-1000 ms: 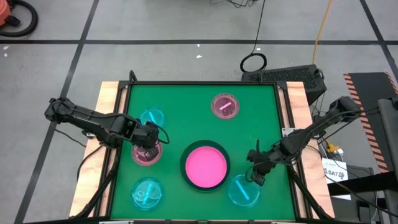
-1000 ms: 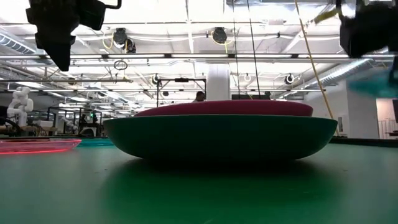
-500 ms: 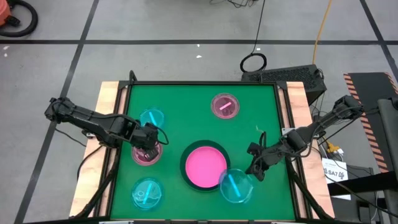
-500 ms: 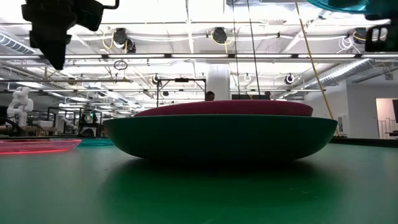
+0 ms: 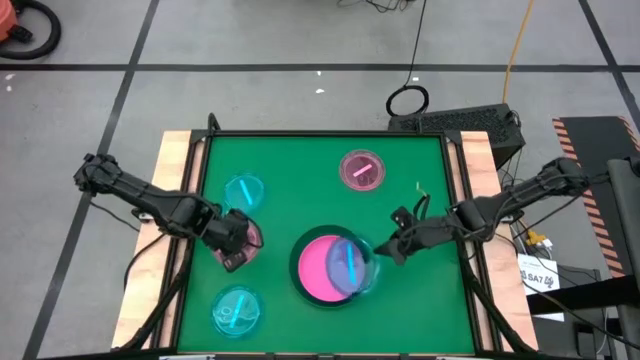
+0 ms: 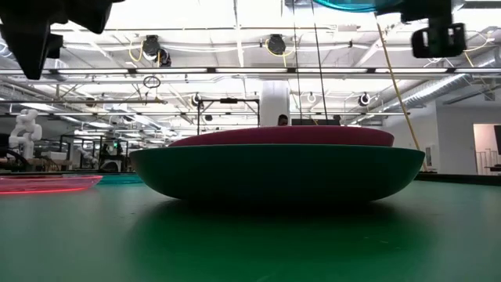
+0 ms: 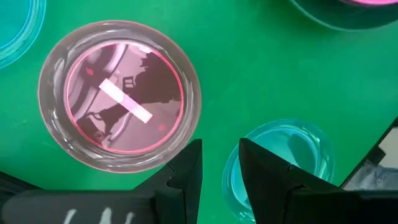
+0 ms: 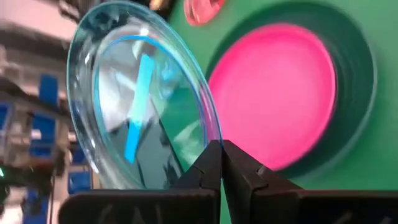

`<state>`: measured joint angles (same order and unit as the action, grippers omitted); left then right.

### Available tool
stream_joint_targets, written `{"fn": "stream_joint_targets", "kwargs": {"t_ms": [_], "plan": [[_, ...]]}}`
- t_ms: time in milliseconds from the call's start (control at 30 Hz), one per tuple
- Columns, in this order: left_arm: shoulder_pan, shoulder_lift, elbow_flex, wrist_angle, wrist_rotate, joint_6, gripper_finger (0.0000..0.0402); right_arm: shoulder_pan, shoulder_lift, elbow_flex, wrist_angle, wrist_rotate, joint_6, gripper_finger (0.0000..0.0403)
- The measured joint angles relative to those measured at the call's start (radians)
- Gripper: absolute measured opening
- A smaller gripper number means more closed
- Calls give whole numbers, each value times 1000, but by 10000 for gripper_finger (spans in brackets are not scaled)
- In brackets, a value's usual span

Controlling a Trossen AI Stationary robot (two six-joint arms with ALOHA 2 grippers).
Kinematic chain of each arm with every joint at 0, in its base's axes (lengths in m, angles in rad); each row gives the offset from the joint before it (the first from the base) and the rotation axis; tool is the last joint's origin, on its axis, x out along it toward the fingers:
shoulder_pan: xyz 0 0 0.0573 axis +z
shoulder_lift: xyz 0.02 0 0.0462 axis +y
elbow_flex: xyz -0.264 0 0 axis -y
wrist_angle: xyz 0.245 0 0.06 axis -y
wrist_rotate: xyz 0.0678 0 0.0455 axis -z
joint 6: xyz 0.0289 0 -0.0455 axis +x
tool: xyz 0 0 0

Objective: Stack plastic plates
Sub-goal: Stack the bottom right blue transparent plate on top of the pink plate

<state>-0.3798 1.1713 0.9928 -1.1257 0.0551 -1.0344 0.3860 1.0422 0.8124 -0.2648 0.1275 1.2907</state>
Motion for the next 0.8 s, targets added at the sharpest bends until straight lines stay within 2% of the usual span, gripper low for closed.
{"fn": "stream_joint_targets", "kwargs": {"t_ms": [267,567,800], "plan": [[-29,0,0,-12,3,-17,113,-57,75,0,133,55,26,0],[-33,0,0,-168,-38,-21,113,-70,213,0,141,56,146,0],[-1,0,0,-150,-57,30,113,-78,319,0,148,54,217,0]]}}
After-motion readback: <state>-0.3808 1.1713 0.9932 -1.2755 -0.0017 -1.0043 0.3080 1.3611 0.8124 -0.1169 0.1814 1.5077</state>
